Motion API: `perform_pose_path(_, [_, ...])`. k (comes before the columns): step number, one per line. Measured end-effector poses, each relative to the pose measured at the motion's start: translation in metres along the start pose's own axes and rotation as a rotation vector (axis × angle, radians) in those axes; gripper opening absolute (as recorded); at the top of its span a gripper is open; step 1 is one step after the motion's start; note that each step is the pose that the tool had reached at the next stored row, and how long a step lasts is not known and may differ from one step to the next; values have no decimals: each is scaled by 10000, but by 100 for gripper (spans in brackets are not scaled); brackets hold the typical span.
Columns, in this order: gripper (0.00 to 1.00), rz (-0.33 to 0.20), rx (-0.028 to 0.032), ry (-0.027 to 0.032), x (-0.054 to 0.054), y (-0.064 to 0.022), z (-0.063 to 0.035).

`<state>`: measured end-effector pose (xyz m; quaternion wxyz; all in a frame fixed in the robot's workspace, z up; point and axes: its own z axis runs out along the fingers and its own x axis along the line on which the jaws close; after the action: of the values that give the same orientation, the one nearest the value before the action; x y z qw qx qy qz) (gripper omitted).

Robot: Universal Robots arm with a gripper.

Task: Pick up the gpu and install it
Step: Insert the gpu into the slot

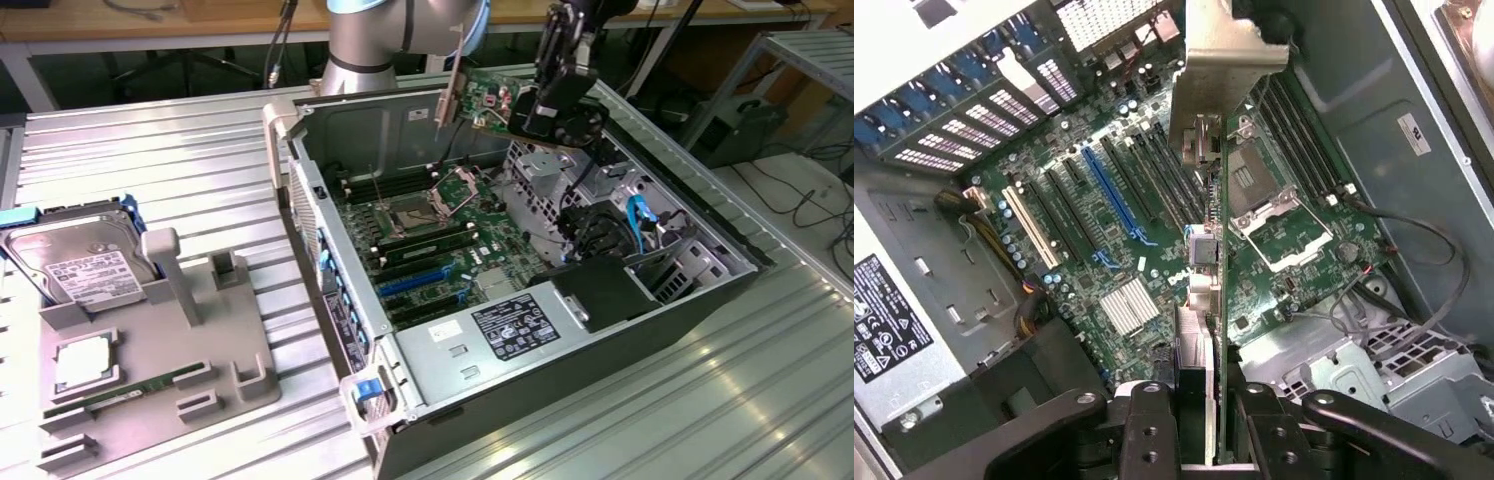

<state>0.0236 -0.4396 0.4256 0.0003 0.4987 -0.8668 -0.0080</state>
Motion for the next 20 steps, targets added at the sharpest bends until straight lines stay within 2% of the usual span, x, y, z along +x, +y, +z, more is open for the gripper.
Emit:
perform_pose_path(4, [27,-396,-3,6,0,0,0])
perform_pose_path(7, [27,-917,-7,13,0,0,0])
perform_pose_path(20, [27,-2532,-19,37,0,0,0])
